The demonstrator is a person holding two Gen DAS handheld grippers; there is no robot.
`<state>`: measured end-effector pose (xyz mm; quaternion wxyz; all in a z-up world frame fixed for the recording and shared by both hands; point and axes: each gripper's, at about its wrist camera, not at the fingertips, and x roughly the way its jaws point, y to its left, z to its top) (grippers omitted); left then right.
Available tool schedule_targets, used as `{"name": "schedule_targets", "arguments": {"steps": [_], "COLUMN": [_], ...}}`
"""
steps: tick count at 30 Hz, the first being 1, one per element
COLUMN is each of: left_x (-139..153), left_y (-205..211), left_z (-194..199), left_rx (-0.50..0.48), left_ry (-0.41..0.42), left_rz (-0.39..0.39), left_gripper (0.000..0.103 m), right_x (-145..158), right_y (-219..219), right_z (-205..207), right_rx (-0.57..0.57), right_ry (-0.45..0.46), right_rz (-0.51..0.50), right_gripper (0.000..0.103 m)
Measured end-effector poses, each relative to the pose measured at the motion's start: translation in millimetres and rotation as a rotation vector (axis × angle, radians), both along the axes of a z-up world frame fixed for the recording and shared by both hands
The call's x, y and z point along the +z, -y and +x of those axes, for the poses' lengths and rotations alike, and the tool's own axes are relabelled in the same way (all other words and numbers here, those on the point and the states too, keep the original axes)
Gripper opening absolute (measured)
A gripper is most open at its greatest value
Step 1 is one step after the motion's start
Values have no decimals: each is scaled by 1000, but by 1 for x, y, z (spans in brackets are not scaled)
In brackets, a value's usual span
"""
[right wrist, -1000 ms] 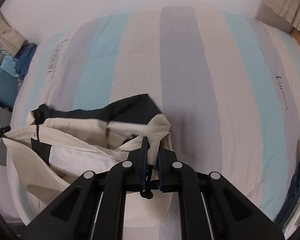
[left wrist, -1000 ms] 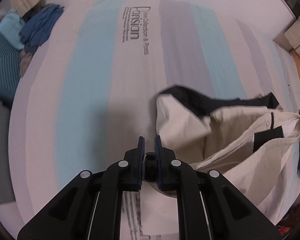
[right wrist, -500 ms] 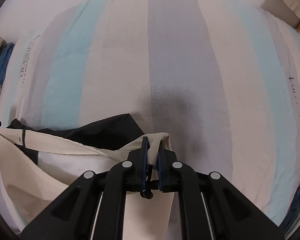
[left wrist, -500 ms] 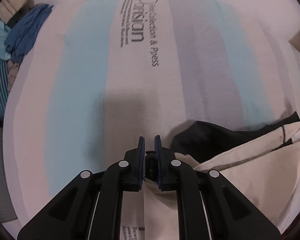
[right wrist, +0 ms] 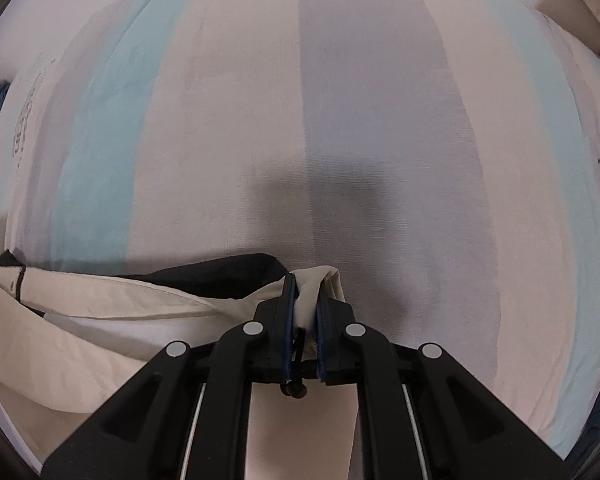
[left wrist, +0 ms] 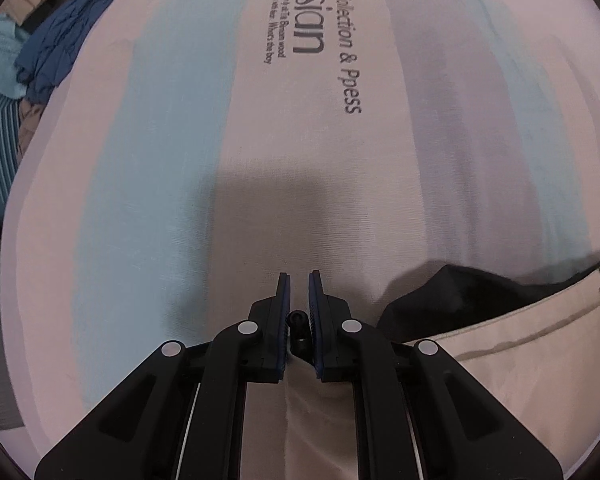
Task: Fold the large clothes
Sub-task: 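Lay the folded hem down and open both tools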
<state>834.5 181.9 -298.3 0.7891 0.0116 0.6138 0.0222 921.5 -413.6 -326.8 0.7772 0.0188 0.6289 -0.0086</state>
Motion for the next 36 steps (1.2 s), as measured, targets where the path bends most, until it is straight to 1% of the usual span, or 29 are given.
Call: {"name": "schedule_targets", "arguments": {"steps": [1,2,3,4,5,7,8,9,10,11,12,13,14,15,16,17,18,19,21,24,25,29,30,31,32,33,34,35,36], "left_x": [7,13,20,27,33,46,50,54,60,63,67,71,72,74,75,78,80,82,90,99,102,103,100,96,92,87,81,76,69], "left_y": [3,6,10,13,15,16,15,17,19,19,23,26,26,30,35,41,45,51,58,65,68,77,81,87,91,97,104,107,113], "left_z": [-3,-6,-12,-17,-21,-31,-33,-37,-42,-42,-43,-46,-47,-50,-51,-52,-51,-55,-59,-69,-74,-97,-103,-110,-114,-117,-119,-121,-120], "left_rx": [-11,-30,-50,-62,-62,-55,-49,-42,-37,-37,-39,-41,-43,-50,-58,-71,-76,-79,-86,-84,-84,-82,-88,-93,-102,-115,-128,-135,-143], "left_ry": [31,59,86,112,138,183,190,202,216,223,229,233,234,235,237,245,249,253,271,278,280,266,258,243,233,221,210,201,186], "left_rz": [14,32,42,45,52,21,19,15,5,5,3,-12,-14,-14,-13,-4,-7,-10,-2,-36,-47,-102,-115,-136,-150,-160,-165,-170,-175], "left_gripper": [11,14,30,43,63,66,72,72,73,74,75,76,76,76,76,76,76,76,76,76,76,77,77,77,77,77,77,77,77], "right_x": [4,10,14,22,28,40,45,51,54,58,61,64,67,68,69,71,75,79,88,98,102,98,91,88,80,74,64,54,45], "right_y": [-1,-4,-9,-12,-13,-15,-15,-15,-16,-17,-17,-15,-13,-7,-1,9,15,15,14,8,2,-18,-28,-32,-40,-47,-54,-61,-67], "right_z": [-2,-6,-11,-16,-20,-29,-32,-36,-39,-42,-43,-43,-44,-41,-40,-36,-32,-31,-30,-40,-49,-76,-82,-85,-89,-91,-91,-90,-87], "right_rx": [-1,2,10,26,36,53,57,65,70,75,75,72,59,24,-10,-40,-63,-57,-36,6,35,134,167,184,202,213,223,227,233], "right_ry": [14,34,49,80,106,155,173,195,209,221,227,239,247,246,239,232,243,259,283,302,313,285,260,248,227,208,181,155,136], "right_rz": [-4,-8,-9,-4,3,5,12,37,38,49,72,106,135,206,261,288,293,280,233,221,211,206,205,207,202,203,209,205,201], "right_gripper": [10,14,21,25,32,34,39,42,43,49,57,62,71,73,73,73,73,73,73,73,73,71,66,65,61,55,53,47,37]}}
